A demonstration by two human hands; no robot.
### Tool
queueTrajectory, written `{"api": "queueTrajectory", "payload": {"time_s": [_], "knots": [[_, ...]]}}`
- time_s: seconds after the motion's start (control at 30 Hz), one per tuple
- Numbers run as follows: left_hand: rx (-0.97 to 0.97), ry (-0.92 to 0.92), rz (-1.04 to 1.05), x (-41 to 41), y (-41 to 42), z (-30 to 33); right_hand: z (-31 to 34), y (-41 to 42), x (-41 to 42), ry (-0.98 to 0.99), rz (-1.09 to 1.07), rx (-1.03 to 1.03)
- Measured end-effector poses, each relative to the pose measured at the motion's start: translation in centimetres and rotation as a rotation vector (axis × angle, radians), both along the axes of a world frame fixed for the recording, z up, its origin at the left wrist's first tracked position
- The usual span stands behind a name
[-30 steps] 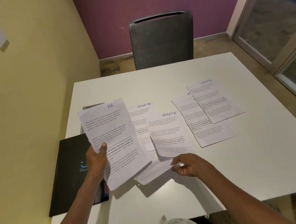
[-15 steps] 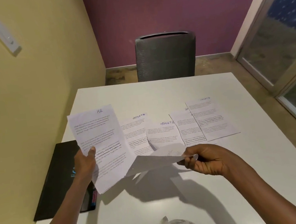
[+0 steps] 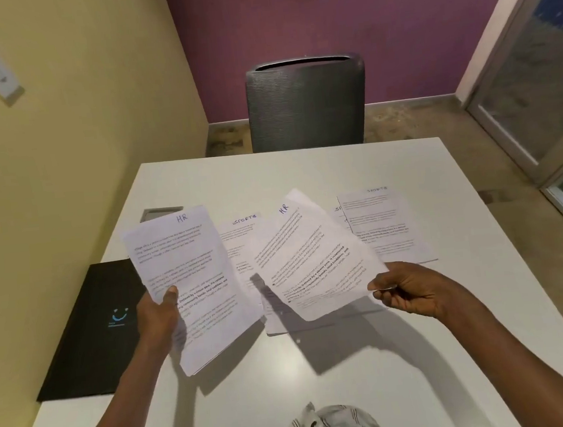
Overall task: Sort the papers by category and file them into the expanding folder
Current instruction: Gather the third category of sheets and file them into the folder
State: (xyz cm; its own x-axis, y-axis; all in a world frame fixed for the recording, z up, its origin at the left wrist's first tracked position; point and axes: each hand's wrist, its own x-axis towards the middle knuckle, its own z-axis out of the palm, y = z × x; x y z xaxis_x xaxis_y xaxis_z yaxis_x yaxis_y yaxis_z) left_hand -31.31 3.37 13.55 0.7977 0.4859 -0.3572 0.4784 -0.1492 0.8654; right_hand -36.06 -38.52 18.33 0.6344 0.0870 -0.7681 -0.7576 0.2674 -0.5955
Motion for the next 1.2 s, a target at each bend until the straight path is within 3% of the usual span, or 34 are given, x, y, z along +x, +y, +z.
{"api": "queueTrajectory", "payload": {"time_s": [0.23, 0.37, 0.67, 0.9, 1.03, 1.2], "knots": [[0.018, -0.027, -0.021, -0.9, -3.9, 0.2, -11.8, -3.0, -1.5, 0.102, 0.065, -0.248], [0.013, -0.037, -0.032, -1.3, -5.6, 0.6, -14.7, -3.7, -2.9, 0.151, 0.197, -0.415], [0.036, 0.013, -0.099, -2.6, -7.0, 0.0, -17.4, -3.4, -1.7, -0.109, 0.355, -0.892], [0.056, 0.012, -0.161, -1.6, -5.9, -0.8, -15.2, -3.2, -0.6, -0.232, 0.243, -0.858], [0.101, -0.001, -0.162, -0.8, -5.4, -1.0, -12.8, -3.1, 0.2, -0.24, 0.082, -0.737], [0.026, 0.027, -0.154, 0.8, -6.2, -1.4, -10.0, -2.7, 1.4, -0.288, 0.005, -0.652]]}}
